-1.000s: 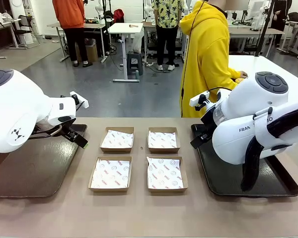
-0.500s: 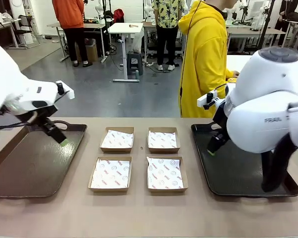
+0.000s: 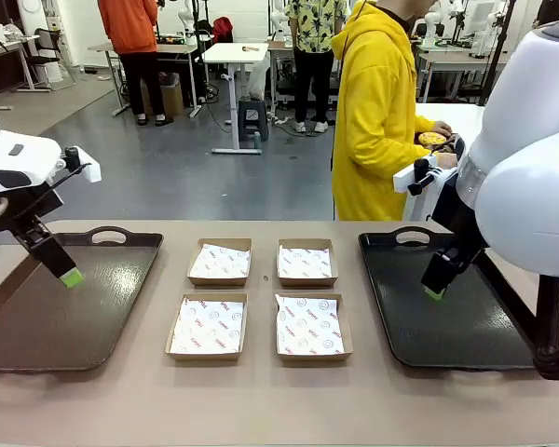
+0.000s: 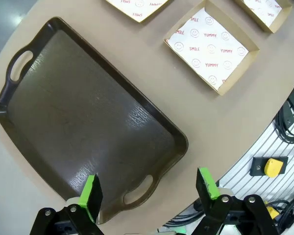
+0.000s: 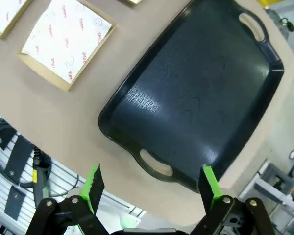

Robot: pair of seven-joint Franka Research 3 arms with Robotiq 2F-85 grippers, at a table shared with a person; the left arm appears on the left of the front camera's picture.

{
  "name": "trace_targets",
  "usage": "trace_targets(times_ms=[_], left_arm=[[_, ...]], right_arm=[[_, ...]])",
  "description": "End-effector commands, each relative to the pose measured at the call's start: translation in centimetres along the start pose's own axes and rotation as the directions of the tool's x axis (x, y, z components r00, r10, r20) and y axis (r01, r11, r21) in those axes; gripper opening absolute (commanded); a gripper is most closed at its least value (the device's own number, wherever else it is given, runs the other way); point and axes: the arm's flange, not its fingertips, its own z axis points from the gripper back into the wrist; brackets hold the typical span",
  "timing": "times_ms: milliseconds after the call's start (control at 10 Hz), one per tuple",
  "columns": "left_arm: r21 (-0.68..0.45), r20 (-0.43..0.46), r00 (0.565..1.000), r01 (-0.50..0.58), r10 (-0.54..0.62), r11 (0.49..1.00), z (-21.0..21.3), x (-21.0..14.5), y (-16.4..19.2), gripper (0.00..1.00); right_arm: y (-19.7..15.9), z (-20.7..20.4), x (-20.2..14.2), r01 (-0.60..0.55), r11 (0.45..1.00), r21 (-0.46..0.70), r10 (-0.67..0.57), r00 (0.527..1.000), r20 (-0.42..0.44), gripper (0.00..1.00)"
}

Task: Individually package the donuts and arrange them on the tray.
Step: Pick up one Paper togo box.

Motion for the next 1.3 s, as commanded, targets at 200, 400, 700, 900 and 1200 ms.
trace_targets(times_ms=[200, 400, 700, 900, 1200], left_arm=[[0.002, 0.002, 1.0, 0.001, -0.001, 1.0, -0.5, 0.3, 0.1, 1.0], [-0.368, 0.121, 0.953, -0.217, 0.278, 0.904, 0.6, -2.1, 4.1, 1.0], [-0.706, 0.115, 0.834, -0.314, 0.539, 0.635, 0.3, -5.6, 9.3, 1.0], [-0.808, 0.121, 0.775, -0.287, 0.621, 0.515, 0.3, -7.8, 11.7, 1.0], [-0.862, 0.095, 0.713, -0.289, 0.695, 0.415, 0.2, -11.8, 15.2, 1.0]], right_arm=[[-2.0, -1.3, -0.8, 0.067, 0.947, 0.315, -0.102, 0.99, 0.095, 1.0], [-5.7, -1.1, -4.2, 0.168, 0.737, 0.654, -0.386, 0.899, 0.205, 1.0], [-11.1, -2.9, -9.7, 0.156, 0.427, 0.891, -0.641, 0.747, 0.177, 1.0], [-12.9, -5.8, -11.6, 0.169, 0.293, 0.941, -0.695, 0.714, 0.088, 1.0], [-15.3, -7.5, -15.6, 0.208, 0.182, 0.961, -0.74, 0.673, -0.006, 1.0]])
